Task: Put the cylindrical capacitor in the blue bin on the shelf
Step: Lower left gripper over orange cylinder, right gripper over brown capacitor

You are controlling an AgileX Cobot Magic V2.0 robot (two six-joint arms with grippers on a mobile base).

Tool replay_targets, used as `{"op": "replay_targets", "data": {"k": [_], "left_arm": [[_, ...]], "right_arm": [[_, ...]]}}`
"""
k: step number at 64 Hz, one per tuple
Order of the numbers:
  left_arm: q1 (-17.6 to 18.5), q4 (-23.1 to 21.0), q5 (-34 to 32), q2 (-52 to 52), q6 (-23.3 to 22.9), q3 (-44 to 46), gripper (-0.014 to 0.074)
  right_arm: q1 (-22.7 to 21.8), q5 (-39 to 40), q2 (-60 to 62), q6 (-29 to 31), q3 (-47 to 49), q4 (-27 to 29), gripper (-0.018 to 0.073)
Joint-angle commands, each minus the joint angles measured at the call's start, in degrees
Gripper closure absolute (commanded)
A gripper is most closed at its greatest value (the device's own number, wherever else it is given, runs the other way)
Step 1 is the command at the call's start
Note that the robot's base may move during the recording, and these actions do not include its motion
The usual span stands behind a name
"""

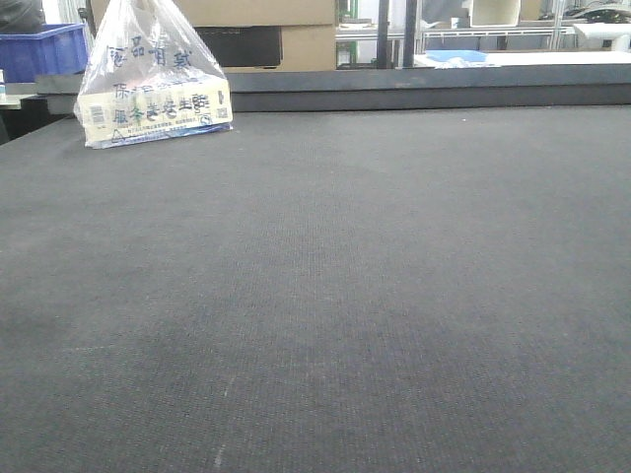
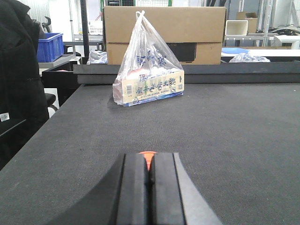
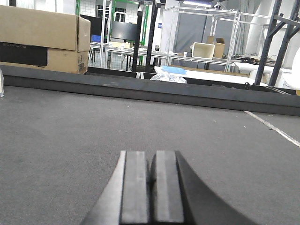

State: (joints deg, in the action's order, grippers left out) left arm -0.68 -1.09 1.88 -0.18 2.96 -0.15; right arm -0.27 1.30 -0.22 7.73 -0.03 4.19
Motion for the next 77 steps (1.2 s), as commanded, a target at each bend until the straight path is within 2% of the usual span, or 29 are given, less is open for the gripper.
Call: {"op": "replay_targets", "data": {"k": [1,47,53,57,64,77], "left_arm": [[0.47,-0.31,-1.18,0.18,-0.15,0.15,0.0707],[0.47,-0.08,-1.52,0.18,-0.15,0.15,0.0707],[0.47,-0.08,-3.49,0.18,-0.15,0.15,0.0707],[0.47,-0.08,-2.67,0.18,-0.15,0.46,0.0707],[0.47,-0.08,2.18,-0.06,-0.15,4.98,0.0707],[0.47,-0.08,13.34,-12.14,-0.15,18.66,0.0707]], "right_arm": [[-0.29,0.65,0.22,-0.10,0.03,0.19,0.0721],[-0.29,2.16,0.22,-0.10,0.03,0.19,0.0721],[-0.29,3.01,0.22,-0.10,0.03,0.33,0.0721],[-0.29,-0.87,0.22,-0.10,0.83,0.33,0.0721],[-0.17,-11.83,0.22,-0.10,8.36,0.33,0.0721],[-0.17,-18.35,-6.74,-0.10,19.74,0.33,0.0721]]}}
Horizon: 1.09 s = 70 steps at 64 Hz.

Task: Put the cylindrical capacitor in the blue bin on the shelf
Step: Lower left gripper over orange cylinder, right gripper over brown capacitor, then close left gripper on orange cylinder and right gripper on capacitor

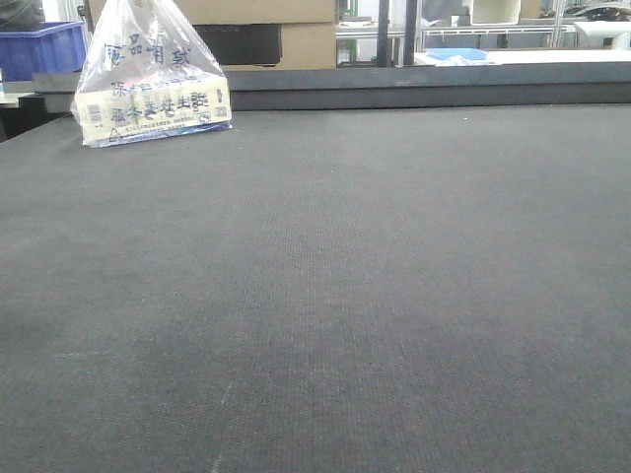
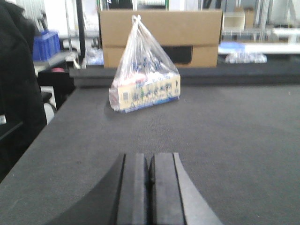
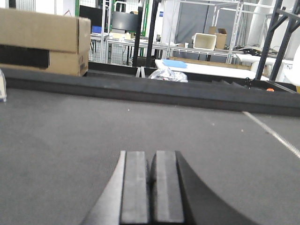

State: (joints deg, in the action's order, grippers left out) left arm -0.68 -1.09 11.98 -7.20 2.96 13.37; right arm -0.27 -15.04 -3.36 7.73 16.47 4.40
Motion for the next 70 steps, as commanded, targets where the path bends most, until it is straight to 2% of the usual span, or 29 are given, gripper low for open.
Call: {"op": "replay_targets", "data": {"k": [1,15,20,25,31,34,40,48,60,70], "left_arm": [[0.47,-0.08,3.84,-6.26,-0.15,6.14,0.0707],[0.47,-0.08,20.38,-26.91,-0.15,24.19,0.0707],[0.47,-0.19,23.44,-33.09,-0.15,29.78,0.0707],[0.47,-0.19,23.42,-38.16,-0.15,33.42,0.0707],[0.47,-0.19,22.69,-42.48,-0.15,36.46,0.0707],[0.47,-0.19,23.56,-44.60,-0.15,37.39,0.0707],[0.47,-0.19,23.79,-47.50,-0.25,38.84,0.0707],[0.47,-0.06,31.09,-52.28,-3.55,43.36,0.0707],[0.47,0.17,43.91,-61.63,-3.67,50.53,0.0707],[0.47,1.09,48.78,-68.25,-5.75,54.25,0.0706]], "right_arm": [[-0.17,-2.59,-4.88,-0.10,3.84,0.13,0.0721],[-0.17,-12.10,-21.71,-0.10,16.05,0.13,0.0721],[-0.17,-15.54,-27.53,-0.10,20.39,0.23,0.0721],[-0.17,-15.71,-32.36,-0.10,23.72,0.45,0.0721],[-0.17,-14.00,-36.46,-0.10,25.41,2.83,0.0721],[-0.17,-15.28,-37.89,-0.10,25.65,4.95,0.0721],[-0.17,-17.72,-41.55,-0.10,26.86,5.68,0.0720],[-0.17,-25.57,-49.30,-0.36,31.56,5.78,0.0712],[-0.17,-36.44,-61.90,-2.62,39.15,5.78,0.0712],[-0.17,-37.97,-69.62,-2.62,42.27,5.78,0.0712]]}}
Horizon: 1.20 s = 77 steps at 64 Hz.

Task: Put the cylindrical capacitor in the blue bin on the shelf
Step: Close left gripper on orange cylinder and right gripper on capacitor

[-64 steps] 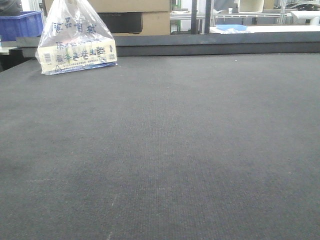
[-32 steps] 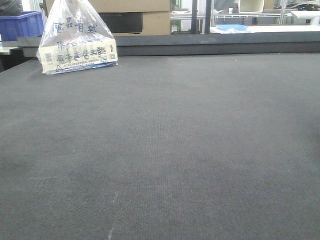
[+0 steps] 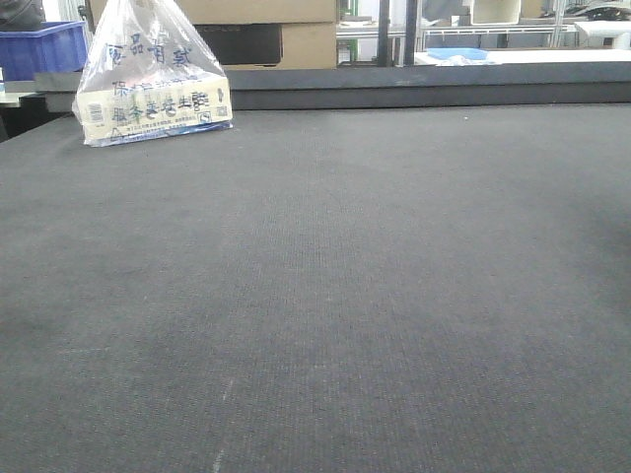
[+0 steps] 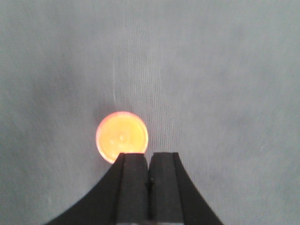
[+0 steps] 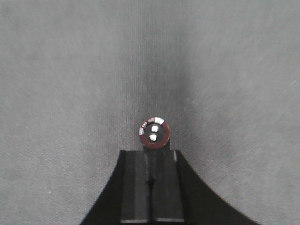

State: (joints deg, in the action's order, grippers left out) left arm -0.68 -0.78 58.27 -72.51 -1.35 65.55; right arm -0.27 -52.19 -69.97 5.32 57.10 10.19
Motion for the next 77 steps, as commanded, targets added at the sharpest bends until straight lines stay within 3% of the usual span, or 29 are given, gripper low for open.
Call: {"op": "replay_targets", "data": {"k": [1,10,13,17,27,32,54,77], "left_arm": [[0.47,1.09,2.60,-3.44,-1.98,2.19,0.0705],[0.47,3.50,4.14,-6.76,-3.90,2.79,0.0588],[0.47,4.10,4.53,-7.25,-3.90,2.79,0.0509],[0.47,4.38,4.56,-7.38,-3.90,2.79,0.0409],[0.47,4.87,1.94,-7.72,-4.82,2.68,0.0178],[0.47,5.13,1.36,-9.07,-4.95,2.68,0.0138],[0.47,5.26,3.26,-17.53,-4.95,2.68,0.0141],[0.47,5.49,0.51,-20.58,-4.95,2.68,0.0179]], "right_arm": [[-0.17,-0.82,-3.53,-0.21,1.77,-0.01,0.0712],[-0.17,-0.95,-7.22,-0.21,2.18,-0.13,0.0707],[-0.17,-0.95,-8.20,-0.21,2.18,-0.45,0.0648],[-0.17,-0.95,-8.98,-0.21,2.18,-0.45,0.0521],[-0.17,-0.26,-11.07,-0.21,2.18,-0.45,0.0090],[-0.17,0.77,-12.46,-0.21,2.18,-0.45,-0.0008],[-0.17,2.09,-18.29,-0.21,2.18,0.11,-0.0008],[-0.17,4.93,-20.26,-0.21,2.18,1.14,-0.0008]]}}
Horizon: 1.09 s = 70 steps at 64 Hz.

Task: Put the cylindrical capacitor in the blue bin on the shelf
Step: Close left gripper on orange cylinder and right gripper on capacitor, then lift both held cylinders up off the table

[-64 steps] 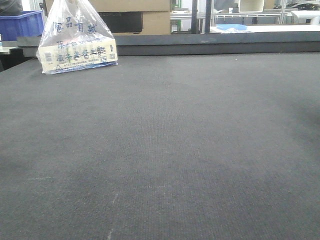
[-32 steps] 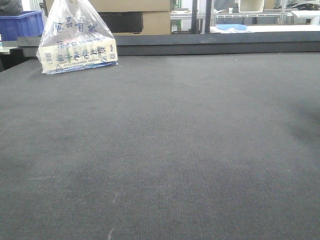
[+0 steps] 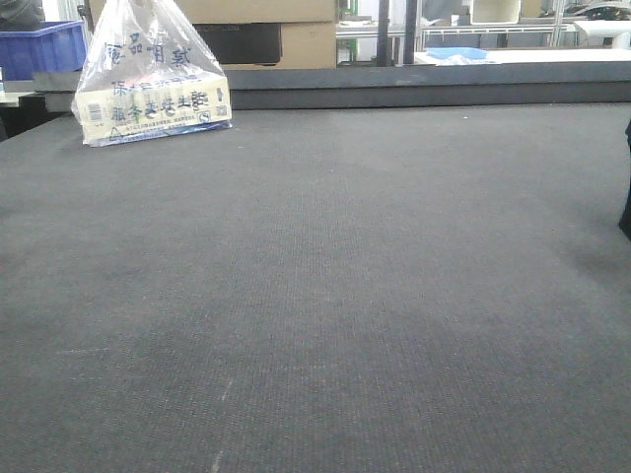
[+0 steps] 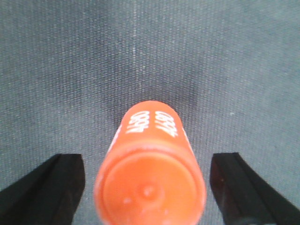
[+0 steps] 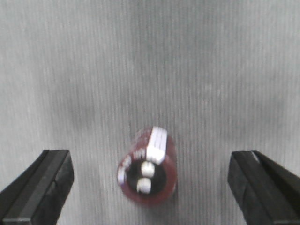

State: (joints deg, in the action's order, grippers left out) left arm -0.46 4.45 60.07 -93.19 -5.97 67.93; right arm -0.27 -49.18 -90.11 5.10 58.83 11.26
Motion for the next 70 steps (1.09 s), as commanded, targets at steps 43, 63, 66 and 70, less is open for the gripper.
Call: {"op": "replay_targets", "data": {"k": [43,63,66,70], "left_arm": [[0.25,0.26,-1.03,-0.46,-0.32,0.30,0.0195],[0.25,0.26,-1.03,-0.46,-0.32,0.30,0.0195],[0.25,0.26,-0.90,-0.46,-0.32,0.30,0.0202],[0.25,0.26,-0.47,-0.46,-0.32,0.30,0.0246]], "right_arm": [[-0.10,-0.36,-3.73,0.01,0.45,0.07,0.0141],[-0.10,-0.76,-3.73,0.01,0.45,0.07,0.0405],[-0.10,-0.55,-3.73,0.01,0.45,0.07,0.0460],[-0.10,-0.47,-3.73,0.01,0.45,0.07,0.0547]]}}
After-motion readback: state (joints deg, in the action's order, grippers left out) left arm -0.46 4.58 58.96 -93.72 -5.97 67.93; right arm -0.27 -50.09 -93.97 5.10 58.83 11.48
